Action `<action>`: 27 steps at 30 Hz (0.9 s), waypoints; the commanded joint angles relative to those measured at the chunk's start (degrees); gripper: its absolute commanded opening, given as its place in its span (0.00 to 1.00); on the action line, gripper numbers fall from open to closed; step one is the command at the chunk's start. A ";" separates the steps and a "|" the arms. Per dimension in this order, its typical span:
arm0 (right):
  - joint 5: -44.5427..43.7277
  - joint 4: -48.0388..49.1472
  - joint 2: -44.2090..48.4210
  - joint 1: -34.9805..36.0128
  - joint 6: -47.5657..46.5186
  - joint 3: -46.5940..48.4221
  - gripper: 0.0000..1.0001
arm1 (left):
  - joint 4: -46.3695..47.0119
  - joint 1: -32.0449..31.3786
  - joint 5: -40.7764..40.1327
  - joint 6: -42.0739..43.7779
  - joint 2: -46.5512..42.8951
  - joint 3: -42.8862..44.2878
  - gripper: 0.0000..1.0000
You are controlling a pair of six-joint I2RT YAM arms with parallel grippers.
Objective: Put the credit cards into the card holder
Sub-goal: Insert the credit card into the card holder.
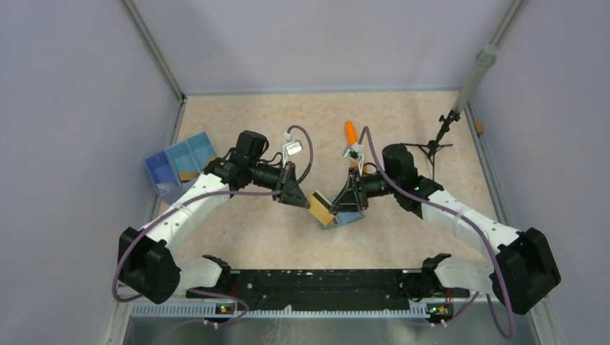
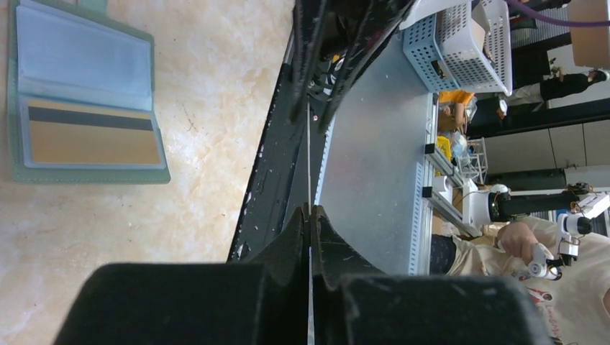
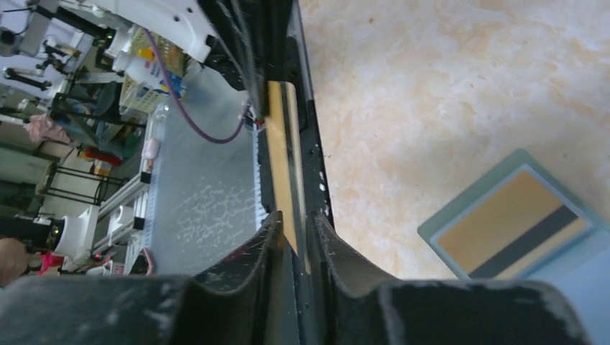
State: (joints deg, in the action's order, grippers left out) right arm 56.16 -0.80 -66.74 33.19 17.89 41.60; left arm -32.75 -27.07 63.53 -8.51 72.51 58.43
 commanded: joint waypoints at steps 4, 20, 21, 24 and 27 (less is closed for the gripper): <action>6.79 11.49 -0.56 0.47 5.28 0.32 0.00 | 12.89 -0.58 -0.29 -8.53 -2.69 -3.60 0.00; -13.68 50.89 2.58 0.56 29.54 -15.17 0.00 | 81.17 -5.13 -18.08 -53.09 -7.55 -31.47 0.76; -14.09 51.75 2.56 0.56 29.94 -15.42 0.00 | 84.91 -5.55 -19.11 -55.40 -7.13 -32.52 0.72; -14.49 52.19 2.58 0.56 30.16 -15.78 0.00 | 92.76 -5.83 -21.19 -59.39 -6.17 -35.11 0.60; -14.22 52.96 2.49 0.56 30.82 -15.92 0.00 | 93.93 -6.14 -22.86 -59.95 -5.74 -35.74 0.46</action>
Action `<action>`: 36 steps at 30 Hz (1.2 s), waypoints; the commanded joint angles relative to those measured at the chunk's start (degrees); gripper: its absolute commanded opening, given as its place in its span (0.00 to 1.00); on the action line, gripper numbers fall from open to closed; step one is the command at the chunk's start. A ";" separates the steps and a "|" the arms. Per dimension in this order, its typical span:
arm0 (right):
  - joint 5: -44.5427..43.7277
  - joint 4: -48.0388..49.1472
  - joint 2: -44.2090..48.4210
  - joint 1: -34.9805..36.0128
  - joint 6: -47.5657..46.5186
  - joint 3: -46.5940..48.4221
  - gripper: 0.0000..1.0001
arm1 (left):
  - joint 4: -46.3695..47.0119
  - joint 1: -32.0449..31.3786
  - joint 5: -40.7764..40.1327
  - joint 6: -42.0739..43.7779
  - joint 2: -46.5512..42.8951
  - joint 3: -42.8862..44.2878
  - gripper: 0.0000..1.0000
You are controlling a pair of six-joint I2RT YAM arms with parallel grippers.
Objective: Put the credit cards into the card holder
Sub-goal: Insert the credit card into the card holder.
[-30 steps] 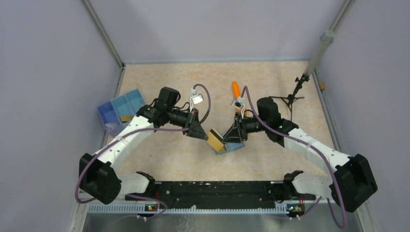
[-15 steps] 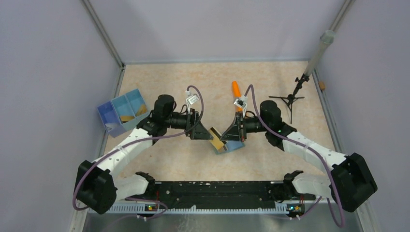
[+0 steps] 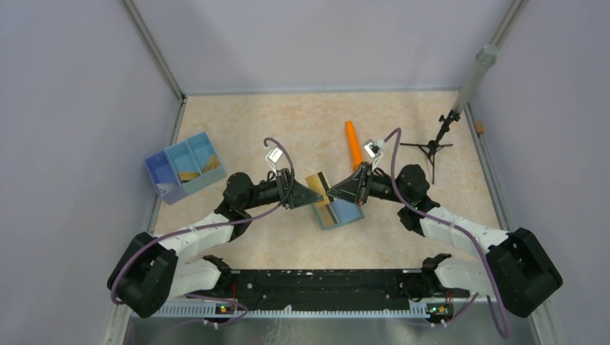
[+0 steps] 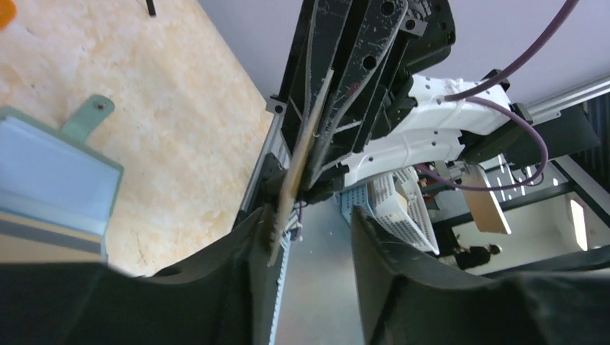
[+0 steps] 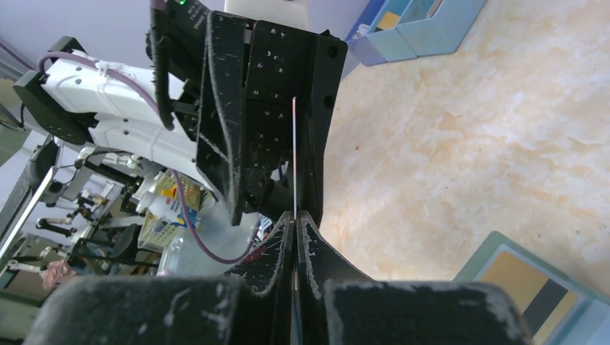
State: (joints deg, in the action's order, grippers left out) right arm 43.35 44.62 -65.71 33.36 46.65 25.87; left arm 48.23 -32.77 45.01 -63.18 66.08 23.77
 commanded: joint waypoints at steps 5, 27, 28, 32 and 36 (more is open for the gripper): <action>-1.60 7.63 1.68 0.37 2.25 -0.68 0.00 | 12.55 -0.66 -5.09 -5.14 0.31 -1.30 0.33; -37.26 -53.85 5.37 -1.81 -21.46 9.79 0.78 | -15.88 -8.31 -28.82 -2.92 4.43 3.49 0.00; -38.75 -54.89 4.55 -1.89 -22.07 10.08 0.78 | -15.06 -10.06 -29.75 -4.00 6.52 4.18 0.00; -44.69 -56.92 1.26 -1.99 -23.19 10.74 0.77 | -14.37 -13.57 -31.27 -6.94 14.09 7.99 0.00; -49.16 -55.38 -1.25 -2.35 -23.93 10.02 0.73 | -13.54 -15.21 -33.32 -8.73 18.70 9.62 0.00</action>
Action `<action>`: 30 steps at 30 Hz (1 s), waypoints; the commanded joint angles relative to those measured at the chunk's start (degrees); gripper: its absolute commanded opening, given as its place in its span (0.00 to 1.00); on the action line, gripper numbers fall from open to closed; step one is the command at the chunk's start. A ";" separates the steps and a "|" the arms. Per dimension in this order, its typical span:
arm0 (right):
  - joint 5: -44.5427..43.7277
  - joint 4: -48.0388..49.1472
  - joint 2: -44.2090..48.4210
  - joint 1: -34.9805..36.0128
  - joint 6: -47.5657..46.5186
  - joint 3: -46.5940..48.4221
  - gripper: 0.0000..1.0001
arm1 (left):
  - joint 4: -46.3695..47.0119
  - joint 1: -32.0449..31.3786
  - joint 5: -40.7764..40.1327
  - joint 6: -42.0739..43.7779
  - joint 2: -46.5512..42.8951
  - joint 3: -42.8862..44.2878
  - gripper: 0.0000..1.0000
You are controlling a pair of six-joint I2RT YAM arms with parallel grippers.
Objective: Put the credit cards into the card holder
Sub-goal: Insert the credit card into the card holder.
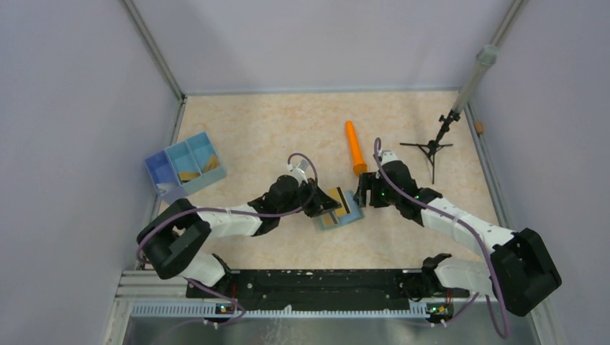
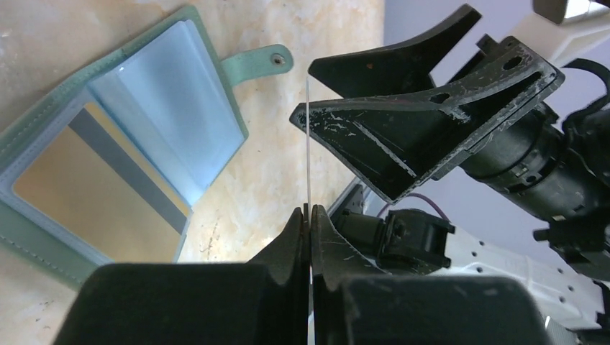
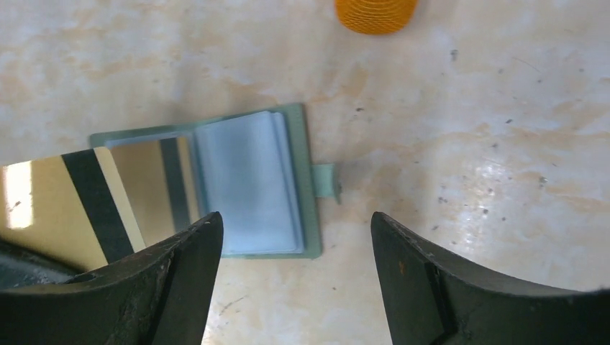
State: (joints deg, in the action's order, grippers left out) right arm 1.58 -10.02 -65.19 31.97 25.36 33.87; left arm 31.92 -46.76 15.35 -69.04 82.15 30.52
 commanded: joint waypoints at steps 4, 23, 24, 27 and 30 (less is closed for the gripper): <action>-6.63 2.72 -4.80 -1.20 -3.14 1.43 0.67 | 0.09 -2.00 -6.65 -3.43 4.63 3.35 0.00; -6.23 13.10 -14.44 -1.90 -3.19 1.06 0.40 | -0.28 -2.37 -8.58 -7.14 10.25 0.77 0.00; -6.20 13.69 -14.63 -1.88 -3.21 0.89 0.39 | -0.27 -2.37 -8.46 -7.15 10.45 0.70 0.00; -5.85 14.70 -15.49 -1.91 -3.21 0.76 0.30 | -0.41 -2.37 -7.75 -7.31 11.14 0.39 0.00; -6.11 14.53 -16.16 -1.91 -3.20 0.85 0.18 | 0.19 -2.37 -7.45 -7.46 11.61 -0.04 0.00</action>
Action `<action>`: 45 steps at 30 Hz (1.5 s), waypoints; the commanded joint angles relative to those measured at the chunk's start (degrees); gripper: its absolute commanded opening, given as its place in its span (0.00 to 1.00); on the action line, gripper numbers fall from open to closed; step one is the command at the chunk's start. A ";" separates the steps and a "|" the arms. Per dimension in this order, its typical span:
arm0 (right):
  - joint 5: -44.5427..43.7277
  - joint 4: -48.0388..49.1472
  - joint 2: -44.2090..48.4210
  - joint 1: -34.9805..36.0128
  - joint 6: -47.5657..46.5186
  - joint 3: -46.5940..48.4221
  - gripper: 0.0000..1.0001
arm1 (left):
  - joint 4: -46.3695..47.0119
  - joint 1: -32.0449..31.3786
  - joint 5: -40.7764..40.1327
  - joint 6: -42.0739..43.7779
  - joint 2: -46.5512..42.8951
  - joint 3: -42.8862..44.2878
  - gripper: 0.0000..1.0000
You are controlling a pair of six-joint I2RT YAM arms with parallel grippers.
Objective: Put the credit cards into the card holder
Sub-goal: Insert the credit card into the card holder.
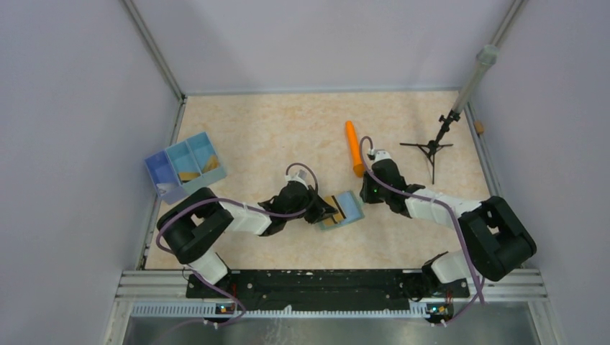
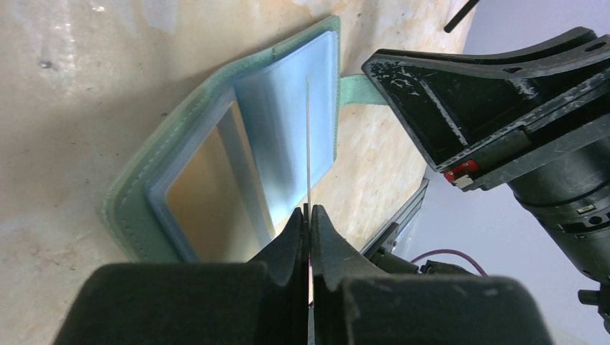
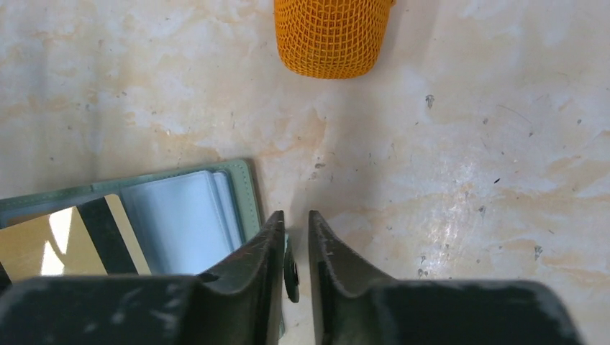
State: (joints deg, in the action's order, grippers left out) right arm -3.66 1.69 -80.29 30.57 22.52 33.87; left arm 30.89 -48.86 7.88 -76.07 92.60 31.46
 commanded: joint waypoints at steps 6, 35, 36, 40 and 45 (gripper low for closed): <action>-1.34 2.09 -1.84 -0.51 0.12 0.77 0.00 | -0.55 -0.27 -0.04 -0.22 1.53 -0.62 0.00; -1.51 0.49 -3.16 -0.43 0.71 1.64 0.00 | -5.68 0.49 1.59 5.20 -0.50 -1.33 0.00; -1.52 0.50 -3.20 -0.45 0.69 1.64 0.00 | -6.03 0.54 1.61 5.54 -0.48 -1.19 0.00; -1.44 0.30 -3.18 -0.50 0.68 1.73 0.00 | -7.17 0.95 1.44 6.11 -0.74 -1.06 0.00; -1.48 0.20 -3.20 -0.51 0.85 1.82 0.00 | -7.37 1.15 1.23 5.07 -1.01 -1.79 0.00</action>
State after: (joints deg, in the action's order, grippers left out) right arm -5.10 2.17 -82.78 30.57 22.74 33.87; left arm 26.26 -48.10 9.85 -71.92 93.01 30.83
